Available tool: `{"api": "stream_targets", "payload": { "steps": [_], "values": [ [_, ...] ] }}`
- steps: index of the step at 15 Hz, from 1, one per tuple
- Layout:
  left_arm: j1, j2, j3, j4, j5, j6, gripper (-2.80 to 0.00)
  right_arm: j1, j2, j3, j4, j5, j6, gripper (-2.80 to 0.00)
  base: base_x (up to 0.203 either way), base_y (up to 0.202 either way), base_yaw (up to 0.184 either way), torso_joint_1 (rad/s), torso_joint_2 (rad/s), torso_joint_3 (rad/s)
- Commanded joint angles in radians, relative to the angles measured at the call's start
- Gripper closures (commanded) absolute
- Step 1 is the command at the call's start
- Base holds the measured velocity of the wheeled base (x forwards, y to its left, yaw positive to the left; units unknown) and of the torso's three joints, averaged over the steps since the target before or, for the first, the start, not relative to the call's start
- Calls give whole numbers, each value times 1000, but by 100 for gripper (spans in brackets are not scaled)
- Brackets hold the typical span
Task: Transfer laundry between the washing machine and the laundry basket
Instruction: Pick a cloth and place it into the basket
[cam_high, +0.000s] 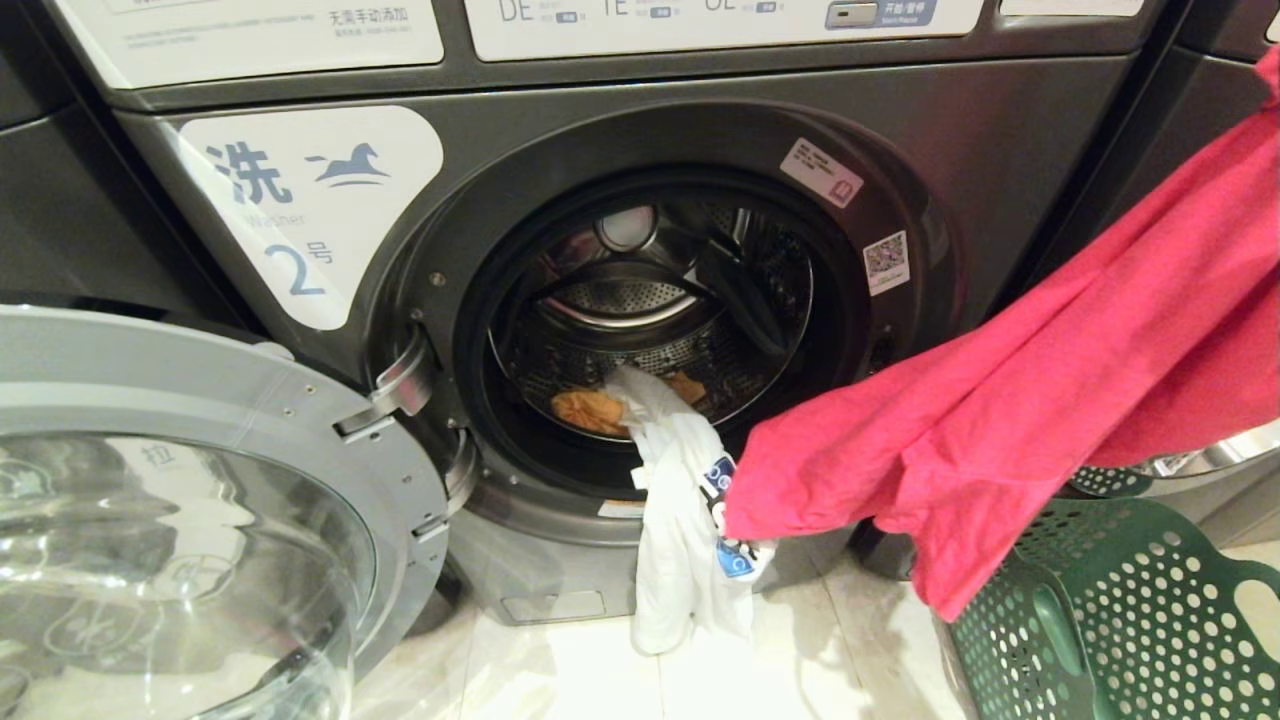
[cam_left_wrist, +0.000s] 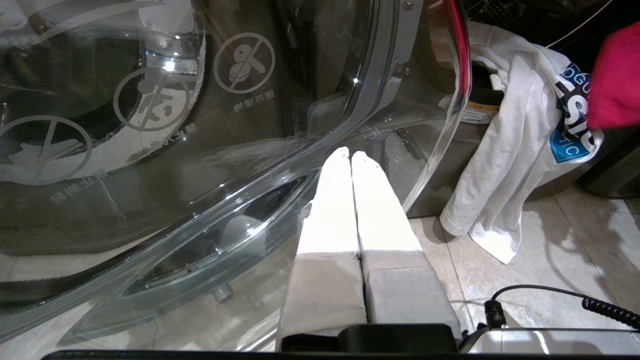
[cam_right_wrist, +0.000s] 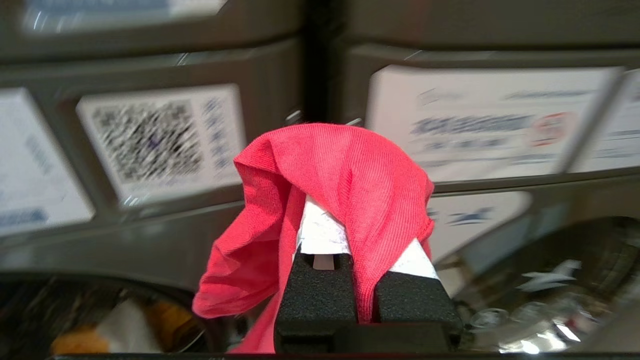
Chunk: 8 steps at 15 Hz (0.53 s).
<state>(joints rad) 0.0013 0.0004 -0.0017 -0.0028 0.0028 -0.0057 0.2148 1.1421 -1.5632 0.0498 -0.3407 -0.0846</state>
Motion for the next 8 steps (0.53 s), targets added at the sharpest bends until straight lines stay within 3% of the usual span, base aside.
{"api": "stream_targets", "payload": {
  "steps": [1,5,8],
  "values": [
    [0,0,0,0,0,0,0,-51,-11,-93,64,-3,7,0,0,0,0,0,0,0],
    [0,0,0,0,0,0,0,-160,-20,-215,187,-4,8,0,0,0,0,0,0,0],
    [0,0,0,0,0,0,0,-249,-58,-223,311,-30,18,0,0,0,0,0,0,0]
  ]
}}
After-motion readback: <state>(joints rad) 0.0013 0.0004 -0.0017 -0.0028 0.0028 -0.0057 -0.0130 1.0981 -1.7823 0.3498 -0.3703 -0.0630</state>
